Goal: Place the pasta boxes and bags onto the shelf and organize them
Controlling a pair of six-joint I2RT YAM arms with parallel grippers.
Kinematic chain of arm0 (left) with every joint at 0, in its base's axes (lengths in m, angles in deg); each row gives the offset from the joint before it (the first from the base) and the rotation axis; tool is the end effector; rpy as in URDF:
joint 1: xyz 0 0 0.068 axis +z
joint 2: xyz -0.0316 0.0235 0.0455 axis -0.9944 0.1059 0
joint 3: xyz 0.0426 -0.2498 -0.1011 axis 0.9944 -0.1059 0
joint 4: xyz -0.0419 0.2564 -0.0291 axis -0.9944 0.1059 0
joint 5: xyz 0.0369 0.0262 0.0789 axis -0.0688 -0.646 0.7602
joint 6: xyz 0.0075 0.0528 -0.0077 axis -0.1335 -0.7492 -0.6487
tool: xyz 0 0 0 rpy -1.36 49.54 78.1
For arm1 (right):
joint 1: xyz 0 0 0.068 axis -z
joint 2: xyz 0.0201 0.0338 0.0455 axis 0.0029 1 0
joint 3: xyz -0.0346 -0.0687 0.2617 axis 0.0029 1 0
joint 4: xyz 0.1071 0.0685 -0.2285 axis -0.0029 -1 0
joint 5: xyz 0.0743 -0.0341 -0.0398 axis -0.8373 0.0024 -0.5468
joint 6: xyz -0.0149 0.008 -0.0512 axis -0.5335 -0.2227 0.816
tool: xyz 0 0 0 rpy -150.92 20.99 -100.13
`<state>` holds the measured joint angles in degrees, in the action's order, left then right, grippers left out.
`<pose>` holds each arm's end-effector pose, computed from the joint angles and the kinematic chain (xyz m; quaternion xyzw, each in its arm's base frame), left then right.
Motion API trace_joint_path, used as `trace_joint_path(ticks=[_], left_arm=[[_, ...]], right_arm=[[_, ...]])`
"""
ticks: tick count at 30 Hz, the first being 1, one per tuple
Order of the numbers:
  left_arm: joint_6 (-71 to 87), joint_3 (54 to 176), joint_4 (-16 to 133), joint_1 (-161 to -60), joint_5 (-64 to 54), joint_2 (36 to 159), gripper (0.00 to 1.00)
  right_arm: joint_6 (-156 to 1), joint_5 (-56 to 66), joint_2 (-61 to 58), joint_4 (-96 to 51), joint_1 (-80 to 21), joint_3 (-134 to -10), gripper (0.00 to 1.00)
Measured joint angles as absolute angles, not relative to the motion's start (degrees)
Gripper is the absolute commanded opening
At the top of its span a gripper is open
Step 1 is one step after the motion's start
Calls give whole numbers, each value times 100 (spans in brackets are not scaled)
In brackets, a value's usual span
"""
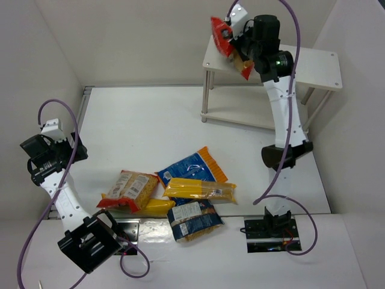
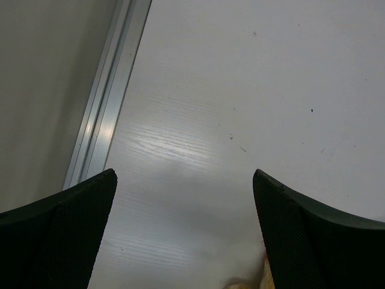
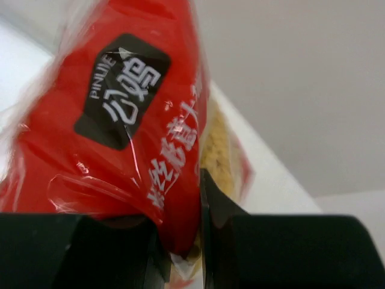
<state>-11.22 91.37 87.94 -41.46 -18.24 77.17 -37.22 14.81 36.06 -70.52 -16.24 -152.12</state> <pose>0.1614 0.1302 0.3034 -0.1763 0.8510 0.0496 0.4922 0.3962 0.1129 0.5203 -0.3145 0.7065 -0.1081 0.6247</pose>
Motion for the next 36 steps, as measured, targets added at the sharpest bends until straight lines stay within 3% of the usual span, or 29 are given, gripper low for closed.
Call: trace_joint_path(ticks=[1,6,10,23,28,36], left_arm=[[-1122,9137,8788,-4146,-1824,7717,99],[-1137,9137,8807,-4092,-1848,7706,99],[-1137,9137,8812,-4043,-1848,7704,99],[-1137,9137,8812,-4043,-1887,7704,99],[-1137,9137,8812,-4043,-1902,7682,99],[-1137,9137,8814,-4043,-1935,7662,99]], right_arm=[[-3713,1391,3468,-7100,-1616,-15033,0],[-3717,1030,4566,-7979,-1670,-16871,3],[-3728,832,4642,-8365,-1587,-17232,12],[-3873,598,4642,-8577,-1489,-17332,68],[-3916,550,4633,-8623,-1471,-17359,100],[-3956,451,4421,-8759,-1463,-17363,100]])
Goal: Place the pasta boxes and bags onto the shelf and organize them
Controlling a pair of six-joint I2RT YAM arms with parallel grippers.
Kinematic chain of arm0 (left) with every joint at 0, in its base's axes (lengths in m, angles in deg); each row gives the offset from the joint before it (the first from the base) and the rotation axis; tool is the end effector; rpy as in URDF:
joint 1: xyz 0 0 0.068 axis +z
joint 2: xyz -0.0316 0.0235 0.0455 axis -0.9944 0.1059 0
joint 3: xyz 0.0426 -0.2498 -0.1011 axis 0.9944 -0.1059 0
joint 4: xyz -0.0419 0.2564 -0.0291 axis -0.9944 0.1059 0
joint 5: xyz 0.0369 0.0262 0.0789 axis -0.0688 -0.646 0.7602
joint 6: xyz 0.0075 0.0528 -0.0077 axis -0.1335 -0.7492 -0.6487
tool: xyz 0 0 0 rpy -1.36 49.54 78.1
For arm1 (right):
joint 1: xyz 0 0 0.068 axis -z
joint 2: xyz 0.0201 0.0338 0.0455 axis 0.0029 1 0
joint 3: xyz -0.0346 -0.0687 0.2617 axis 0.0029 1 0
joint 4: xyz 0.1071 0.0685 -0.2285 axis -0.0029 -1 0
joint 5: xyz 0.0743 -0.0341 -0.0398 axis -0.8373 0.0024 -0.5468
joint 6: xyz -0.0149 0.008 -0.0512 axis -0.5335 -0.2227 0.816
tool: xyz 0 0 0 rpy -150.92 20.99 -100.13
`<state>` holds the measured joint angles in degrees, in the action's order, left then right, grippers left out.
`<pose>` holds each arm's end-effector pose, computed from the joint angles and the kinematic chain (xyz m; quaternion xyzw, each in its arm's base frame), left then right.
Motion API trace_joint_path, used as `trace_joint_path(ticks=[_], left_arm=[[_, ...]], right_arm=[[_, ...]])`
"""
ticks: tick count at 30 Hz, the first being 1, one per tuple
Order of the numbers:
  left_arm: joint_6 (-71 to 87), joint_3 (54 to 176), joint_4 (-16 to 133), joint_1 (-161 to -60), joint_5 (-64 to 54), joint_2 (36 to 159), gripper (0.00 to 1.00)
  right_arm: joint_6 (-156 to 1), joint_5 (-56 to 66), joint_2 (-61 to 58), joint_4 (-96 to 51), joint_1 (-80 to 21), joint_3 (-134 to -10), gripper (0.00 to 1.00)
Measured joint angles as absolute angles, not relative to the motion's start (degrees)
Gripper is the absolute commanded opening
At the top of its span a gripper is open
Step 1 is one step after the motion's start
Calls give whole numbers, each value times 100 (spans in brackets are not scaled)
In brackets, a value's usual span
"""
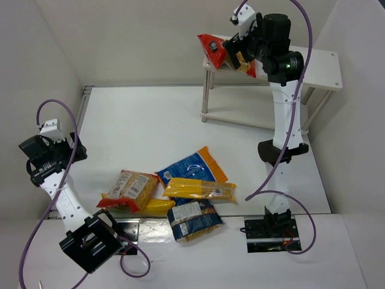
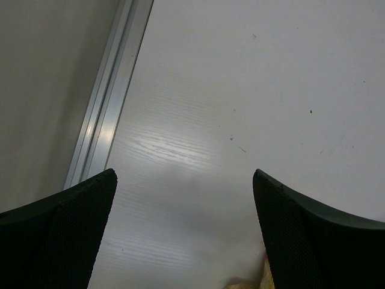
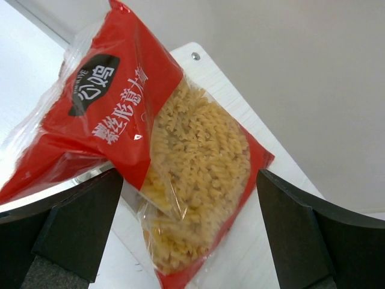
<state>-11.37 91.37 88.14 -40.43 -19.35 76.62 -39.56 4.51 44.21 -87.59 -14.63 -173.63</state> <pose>0.1578 0.1311 0.3050 -0.1771 0.8483 0.0482 0.4968 0.3783 0.1029 0.5245 -0.3478 0.7122 -0.0300 0.6090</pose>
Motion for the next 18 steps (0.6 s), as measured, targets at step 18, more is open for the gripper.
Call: trace_joint_path(ticks=[18], left_arm=[[-1137,9137,8823,-4043,-1983,7595,99]], right_arm=[[-3995,-154,3003,-9034,-1428,-16591,100]])
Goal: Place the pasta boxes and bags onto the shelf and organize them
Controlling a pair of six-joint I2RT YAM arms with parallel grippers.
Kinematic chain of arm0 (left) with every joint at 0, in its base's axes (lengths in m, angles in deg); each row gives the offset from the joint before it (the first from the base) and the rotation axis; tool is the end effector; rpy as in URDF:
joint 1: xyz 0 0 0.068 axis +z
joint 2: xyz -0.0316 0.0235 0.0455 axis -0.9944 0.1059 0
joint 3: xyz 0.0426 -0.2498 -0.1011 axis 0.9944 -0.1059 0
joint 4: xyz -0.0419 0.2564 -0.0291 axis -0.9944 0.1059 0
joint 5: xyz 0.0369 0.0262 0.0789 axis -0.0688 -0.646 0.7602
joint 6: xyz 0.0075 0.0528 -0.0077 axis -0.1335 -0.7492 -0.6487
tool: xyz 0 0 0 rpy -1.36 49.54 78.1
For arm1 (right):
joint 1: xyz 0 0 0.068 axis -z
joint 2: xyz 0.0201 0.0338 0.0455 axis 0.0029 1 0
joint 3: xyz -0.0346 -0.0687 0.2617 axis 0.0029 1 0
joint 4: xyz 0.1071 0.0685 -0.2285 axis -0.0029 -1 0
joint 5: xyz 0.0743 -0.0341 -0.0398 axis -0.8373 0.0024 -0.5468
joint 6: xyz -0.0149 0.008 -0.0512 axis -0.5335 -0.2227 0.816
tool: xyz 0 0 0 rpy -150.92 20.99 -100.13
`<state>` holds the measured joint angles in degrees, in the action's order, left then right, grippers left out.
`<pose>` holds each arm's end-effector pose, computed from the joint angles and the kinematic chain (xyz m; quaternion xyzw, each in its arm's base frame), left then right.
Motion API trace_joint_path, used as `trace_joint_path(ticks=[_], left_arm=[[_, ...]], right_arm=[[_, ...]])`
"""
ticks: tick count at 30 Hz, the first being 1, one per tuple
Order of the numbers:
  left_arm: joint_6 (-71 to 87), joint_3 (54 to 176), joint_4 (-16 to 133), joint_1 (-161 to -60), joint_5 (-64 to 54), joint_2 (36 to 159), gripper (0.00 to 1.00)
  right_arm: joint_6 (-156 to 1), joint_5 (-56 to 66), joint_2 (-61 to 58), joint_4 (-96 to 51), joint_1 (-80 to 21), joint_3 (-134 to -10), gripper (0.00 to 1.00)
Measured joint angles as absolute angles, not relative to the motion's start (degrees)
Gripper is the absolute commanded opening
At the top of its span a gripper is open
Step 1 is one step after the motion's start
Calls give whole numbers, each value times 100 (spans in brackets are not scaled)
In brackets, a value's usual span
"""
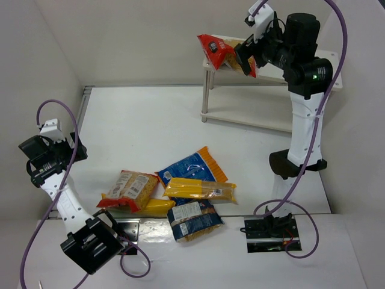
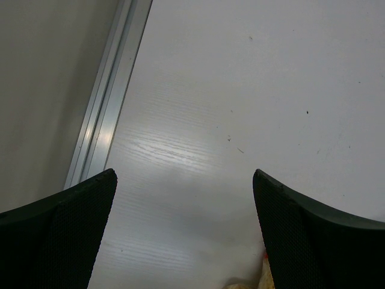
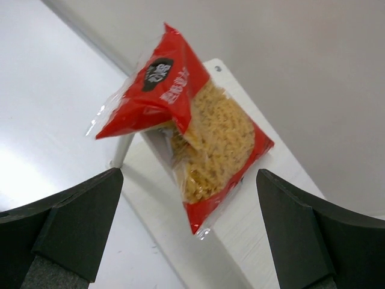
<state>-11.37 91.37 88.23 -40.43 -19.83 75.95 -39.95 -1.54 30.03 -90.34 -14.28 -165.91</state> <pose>0.1563 0.1292 0.3071 -0.1734 0.8462 0.0470 0.5017 0.2984 0.0842 0.5745 -0.3665 0.6787 0.0058 0.6364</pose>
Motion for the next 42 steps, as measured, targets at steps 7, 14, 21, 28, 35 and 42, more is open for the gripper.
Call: trace_joint_path(ticks=[7,14,21,28,35,42], left_arm=[[-1135,9137,8832,-4043,-2034,7529,99],[-1135,9137,8832,-4043,-2119,7453,99],[-1135,9134,8834,-4043,-2259,7335,99],[-1135,9112,8834,-4043,-2386,7238,99],[-1135,9053,8829,-4043,-2445,7009,99],[-1135,9038,8832,-4043,-2514,6919,99]], right_arm=[[-3960,-932,2316,-9351,-953,-15595,100],[-3820,-1820,288,-8835,-693,-12008,100],[-3827,-2056,-1454,-8011,-892,-8297,100],[-4209,-1756,-1436,-7434,-890,-6253,100],[-4594,-1654,-1434,-7106,-612,-5676,100],[-4841,-1769,-1369,-6877,142,-5484,100]])
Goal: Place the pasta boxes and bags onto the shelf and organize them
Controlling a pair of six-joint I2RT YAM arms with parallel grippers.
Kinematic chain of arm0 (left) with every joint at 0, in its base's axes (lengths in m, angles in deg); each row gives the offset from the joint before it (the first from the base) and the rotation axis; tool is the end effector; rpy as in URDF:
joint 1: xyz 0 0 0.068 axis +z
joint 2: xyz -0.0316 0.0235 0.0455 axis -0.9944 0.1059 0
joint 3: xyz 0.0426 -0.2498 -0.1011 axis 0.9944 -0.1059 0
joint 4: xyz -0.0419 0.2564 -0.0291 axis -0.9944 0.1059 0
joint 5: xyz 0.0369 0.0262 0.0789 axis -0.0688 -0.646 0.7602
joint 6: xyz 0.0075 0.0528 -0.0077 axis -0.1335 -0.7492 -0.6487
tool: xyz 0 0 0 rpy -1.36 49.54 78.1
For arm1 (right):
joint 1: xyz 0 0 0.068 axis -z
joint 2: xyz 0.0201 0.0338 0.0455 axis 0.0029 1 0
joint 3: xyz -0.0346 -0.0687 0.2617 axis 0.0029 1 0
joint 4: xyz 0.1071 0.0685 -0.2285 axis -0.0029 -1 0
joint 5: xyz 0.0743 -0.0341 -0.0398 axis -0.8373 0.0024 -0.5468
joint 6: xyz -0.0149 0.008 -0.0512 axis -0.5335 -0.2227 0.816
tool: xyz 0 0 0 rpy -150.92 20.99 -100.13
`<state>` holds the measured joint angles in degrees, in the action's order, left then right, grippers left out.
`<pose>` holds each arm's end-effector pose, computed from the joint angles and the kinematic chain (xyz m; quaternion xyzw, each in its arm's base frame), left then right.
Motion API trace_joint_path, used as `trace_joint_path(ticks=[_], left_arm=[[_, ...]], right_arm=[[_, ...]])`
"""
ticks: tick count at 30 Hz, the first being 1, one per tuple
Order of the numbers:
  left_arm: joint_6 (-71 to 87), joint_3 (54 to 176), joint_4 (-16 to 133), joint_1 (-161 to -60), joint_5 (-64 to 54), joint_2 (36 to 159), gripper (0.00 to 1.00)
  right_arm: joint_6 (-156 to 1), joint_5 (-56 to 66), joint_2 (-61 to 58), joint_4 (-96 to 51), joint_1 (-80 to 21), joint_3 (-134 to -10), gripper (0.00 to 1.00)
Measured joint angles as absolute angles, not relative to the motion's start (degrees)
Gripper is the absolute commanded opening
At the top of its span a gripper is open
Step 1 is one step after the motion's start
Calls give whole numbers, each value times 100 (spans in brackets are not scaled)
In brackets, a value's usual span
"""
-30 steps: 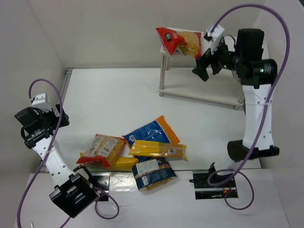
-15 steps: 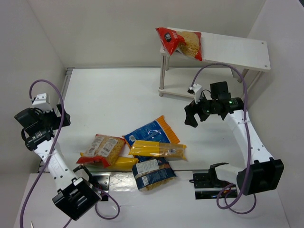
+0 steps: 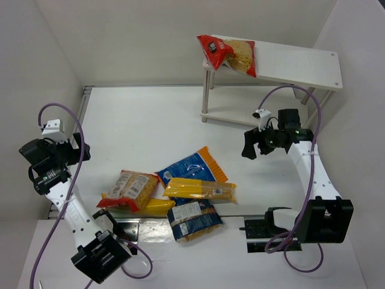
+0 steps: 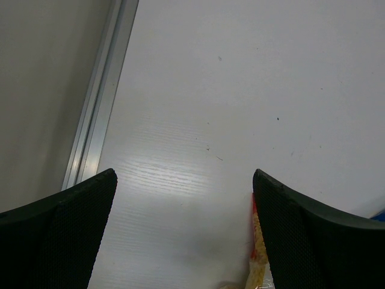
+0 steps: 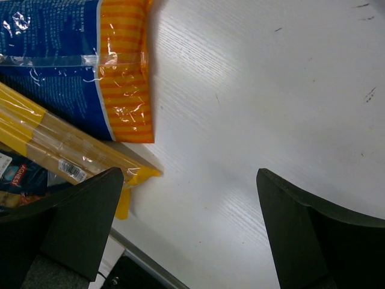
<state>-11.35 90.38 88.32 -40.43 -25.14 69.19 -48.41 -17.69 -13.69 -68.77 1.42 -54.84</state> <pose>0.1401 0.1098 0.3218 -0.1327 0.8245 0.0325 0.5491 0.2337 0.0116 0.2876 -0.2396 0.8965 0.1916 0.3196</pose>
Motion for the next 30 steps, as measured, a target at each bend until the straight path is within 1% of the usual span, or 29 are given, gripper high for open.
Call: trace_joint_path(ticks=[11,30], left_arm=[[-1135,9036,8832,-4043,-2582,6904,99],[-1137,9036,8832,-4043,-2639,6882,99]], right_arm=[[-4841,-1936,-1366,-6838,918,-5462,100],[-4718,-2115,-1366,-6840,1001,-5462,100]])
